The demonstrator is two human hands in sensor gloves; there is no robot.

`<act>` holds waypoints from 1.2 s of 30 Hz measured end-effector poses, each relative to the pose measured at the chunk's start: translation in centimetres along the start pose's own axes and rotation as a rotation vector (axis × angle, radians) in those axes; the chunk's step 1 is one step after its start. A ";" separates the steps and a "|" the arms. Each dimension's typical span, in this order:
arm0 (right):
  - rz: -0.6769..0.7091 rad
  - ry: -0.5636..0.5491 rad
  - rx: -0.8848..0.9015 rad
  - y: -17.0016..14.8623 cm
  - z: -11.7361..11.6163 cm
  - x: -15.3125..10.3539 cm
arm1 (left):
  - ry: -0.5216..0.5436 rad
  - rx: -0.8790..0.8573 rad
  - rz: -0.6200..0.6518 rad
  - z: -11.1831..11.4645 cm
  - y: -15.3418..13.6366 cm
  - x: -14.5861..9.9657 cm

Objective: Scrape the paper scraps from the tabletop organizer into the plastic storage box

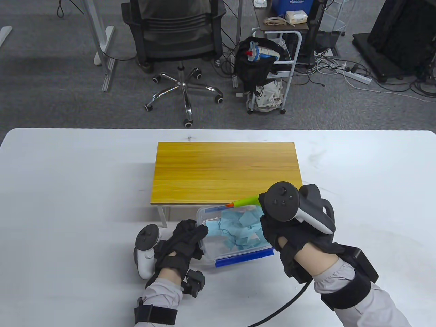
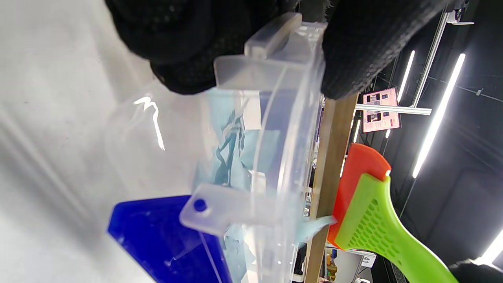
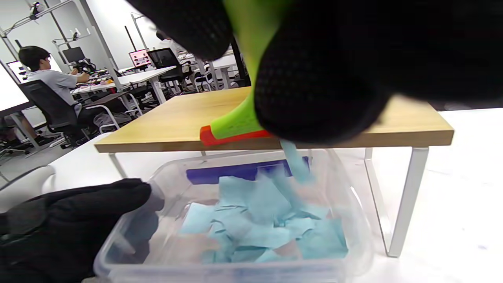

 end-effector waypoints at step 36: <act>-0.389 -0.817 0.130 -23.2 -8.8 -2.4 | 0.031 0.029 -0.040 -3.3 -0.1 -0.4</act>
Point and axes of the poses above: the tracker on the back of each hand, its own y axis roughly to the thumb side, its own x axis roughly from the wrist to the fingertips, z = x × y, the point moved 5 cm from there along x, roughly from the wrist to the fingertips, and after that the axes turned 6 degrees about y, right-handed, at the moved point
